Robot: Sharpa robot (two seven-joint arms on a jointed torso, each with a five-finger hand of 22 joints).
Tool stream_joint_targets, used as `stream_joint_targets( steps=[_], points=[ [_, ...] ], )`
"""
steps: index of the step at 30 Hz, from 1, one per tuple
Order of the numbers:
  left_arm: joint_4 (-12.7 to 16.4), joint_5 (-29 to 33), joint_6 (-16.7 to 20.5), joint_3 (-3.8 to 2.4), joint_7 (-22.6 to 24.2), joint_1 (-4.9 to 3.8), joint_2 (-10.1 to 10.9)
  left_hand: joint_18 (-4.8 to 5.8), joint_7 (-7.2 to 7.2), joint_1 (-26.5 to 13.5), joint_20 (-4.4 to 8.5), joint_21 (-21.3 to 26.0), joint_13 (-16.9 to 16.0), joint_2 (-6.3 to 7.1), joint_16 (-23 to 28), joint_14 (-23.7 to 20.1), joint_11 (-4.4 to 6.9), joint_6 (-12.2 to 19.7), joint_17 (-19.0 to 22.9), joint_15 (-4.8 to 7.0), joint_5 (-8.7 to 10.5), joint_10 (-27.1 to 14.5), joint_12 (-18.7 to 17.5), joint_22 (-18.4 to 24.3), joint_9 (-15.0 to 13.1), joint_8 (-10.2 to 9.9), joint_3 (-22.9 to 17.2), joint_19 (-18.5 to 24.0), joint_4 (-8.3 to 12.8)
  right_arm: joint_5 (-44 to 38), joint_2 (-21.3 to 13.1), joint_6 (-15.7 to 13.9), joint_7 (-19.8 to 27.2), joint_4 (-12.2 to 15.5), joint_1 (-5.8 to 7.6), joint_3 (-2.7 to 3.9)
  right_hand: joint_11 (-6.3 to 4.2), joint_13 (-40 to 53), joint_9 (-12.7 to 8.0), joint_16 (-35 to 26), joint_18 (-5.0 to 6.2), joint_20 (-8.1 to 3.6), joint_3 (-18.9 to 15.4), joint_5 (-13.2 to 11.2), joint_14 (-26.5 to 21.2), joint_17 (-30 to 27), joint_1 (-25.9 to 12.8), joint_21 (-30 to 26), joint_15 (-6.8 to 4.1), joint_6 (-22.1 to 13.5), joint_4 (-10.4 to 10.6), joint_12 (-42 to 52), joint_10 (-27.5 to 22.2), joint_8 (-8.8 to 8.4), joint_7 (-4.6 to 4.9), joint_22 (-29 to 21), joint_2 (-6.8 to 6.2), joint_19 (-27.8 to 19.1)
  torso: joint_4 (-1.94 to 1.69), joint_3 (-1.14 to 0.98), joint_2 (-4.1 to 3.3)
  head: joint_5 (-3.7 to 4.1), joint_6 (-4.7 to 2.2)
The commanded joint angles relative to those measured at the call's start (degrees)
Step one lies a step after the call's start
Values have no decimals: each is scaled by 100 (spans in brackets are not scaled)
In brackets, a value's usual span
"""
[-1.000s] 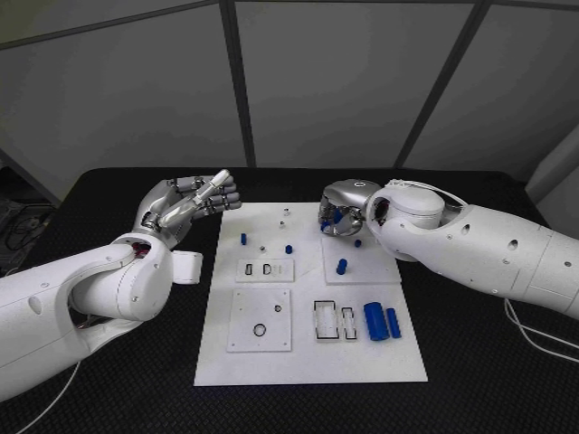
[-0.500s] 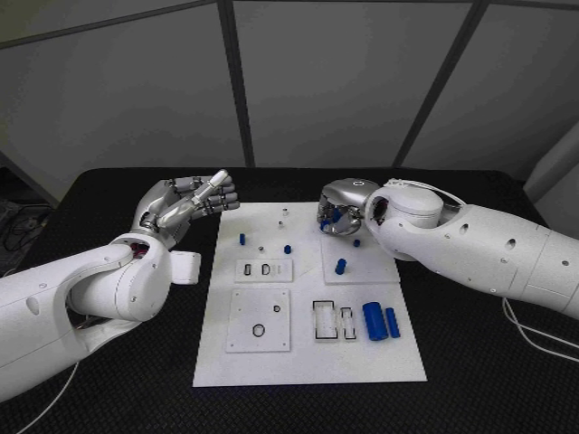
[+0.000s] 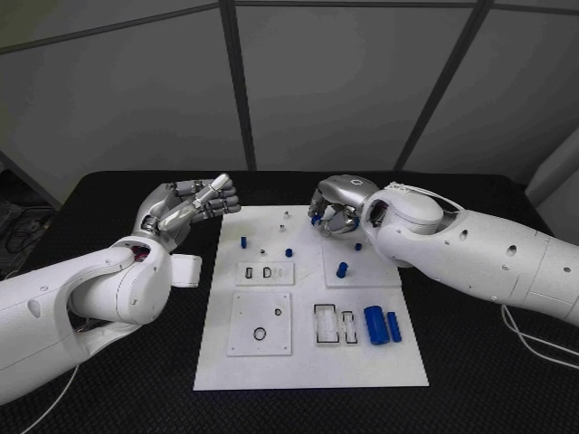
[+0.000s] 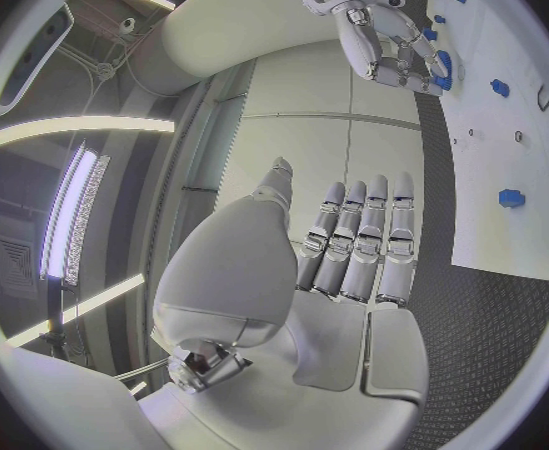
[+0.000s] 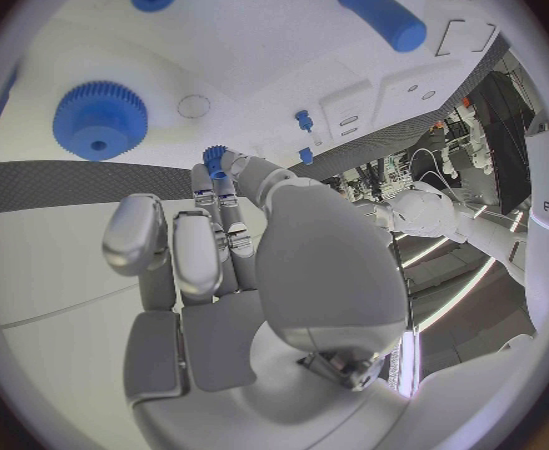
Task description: Assemble the parts on the task board
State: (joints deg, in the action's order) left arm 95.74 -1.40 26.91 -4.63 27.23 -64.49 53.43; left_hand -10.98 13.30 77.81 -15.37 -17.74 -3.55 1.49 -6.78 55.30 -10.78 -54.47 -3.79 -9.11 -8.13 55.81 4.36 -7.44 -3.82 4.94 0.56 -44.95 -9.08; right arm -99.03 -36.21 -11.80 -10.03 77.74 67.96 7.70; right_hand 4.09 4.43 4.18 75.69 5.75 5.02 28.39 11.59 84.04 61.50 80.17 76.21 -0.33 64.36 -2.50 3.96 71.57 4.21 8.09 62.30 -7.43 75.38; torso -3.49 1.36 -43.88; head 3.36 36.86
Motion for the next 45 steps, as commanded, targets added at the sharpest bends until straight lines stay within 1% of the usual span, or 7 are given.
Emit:
stream_joint_targets(
  steps=[1,13,20,24,29,34,45],
  points=[
    [13,-47,-87,-5,22,-10,3,43,-8,10,-2,-16,-8,-55,30,48,-13,-24,5,9,30,0,-36,8,4,-38,6,-25,43,-106,85,-520,-86,-44,10,2,3,1,-1,13,-32,11,20,25,180,7,19,28,-22,11,-2,-7,49,19,13,9,-22,35,-3,0,-10,-9,-12],
    [28,-47,-90,-6,21,-16,-3,45,-9,18,-3,-8,-8,-61,41,47,-12,-27,6,8,31,0,-41,15,4,-45,3,-20,54,-183,551,-646,-85,-503,14,3,7,0,-2,30,-38,19,28,37,182,25,-14,48,-18,21,14,-14,48,17,19,37,-22,45,-3,-3,-20,-32,-16],
    [40,-47,-85,-6,18,-21,-4,46,-9,18,-3,-7,-8,-61,42,47,-12,-27,6,8,31,0,-41,16,4,-45,3,-19,55,-187,751,-662,-40,-714,17,3,6,0,-2,37,-39,21,32,44,183,35,-16,54,-19,25,14,-15,50,17,19,46,-20,48,-28,1,-41,-40,-38],
    [40,-47,-81,-6,12,-25,-5,47,-7,20,-4,0,-8,-61,48,47,-13,-27,6,7,33,-2,-45,21,4,-50,4,-12,61,-188,844,-631,-33,-835,25,3,6,0,-2,38,-40,22,34,47,183,36,-17,56,-20,26,14,-15,50,17,19,49,-19,50,-24,5,-40,-54,-31],
    [49,-47,-83,-7,10,-33,-7,47,-7,20,-4,0,-8,-61,48,47,-13,-27,6,7,33,-2,-45,21,4,-50,4,-12,61,-188,902,-632,-21,-917,30,3,6,0,-2,38,-40,22,34,47,183,36,-17,56,-20,26,14,-15,50,17,19,49,-19,50,-39,7,-49,-51,-26],
    [57,-47,-81,-7,8,-40,-2,47,-7,20,-4,0,-8,-61,48,47,-13,-27,6,7,33,-2,-45,21,4,-50,4,-12,61,-188,952,-629,-7,-976,34,3,7,0,-2,40,-39,25,39,56,182,33,-25,58,-21,28,18,-17,49,15,20,48,-17,47,-22,5,-42,-79,-14],
    [71,-47,-88,-7,0,-57,-3,48,-3,18,-5,7,-7,-60,56,48,-16,-27,6,5,34,-4,-50,27,5,-57,7,-5,66,-160,1079,-594,52,-1155,50,4,8,0,-3,43,-40,27,42,60,182,37,-28,61,-22,28,20,-19,48,14,21,51,-14,48,-26,7,-49,-99,-5]
  ],
)
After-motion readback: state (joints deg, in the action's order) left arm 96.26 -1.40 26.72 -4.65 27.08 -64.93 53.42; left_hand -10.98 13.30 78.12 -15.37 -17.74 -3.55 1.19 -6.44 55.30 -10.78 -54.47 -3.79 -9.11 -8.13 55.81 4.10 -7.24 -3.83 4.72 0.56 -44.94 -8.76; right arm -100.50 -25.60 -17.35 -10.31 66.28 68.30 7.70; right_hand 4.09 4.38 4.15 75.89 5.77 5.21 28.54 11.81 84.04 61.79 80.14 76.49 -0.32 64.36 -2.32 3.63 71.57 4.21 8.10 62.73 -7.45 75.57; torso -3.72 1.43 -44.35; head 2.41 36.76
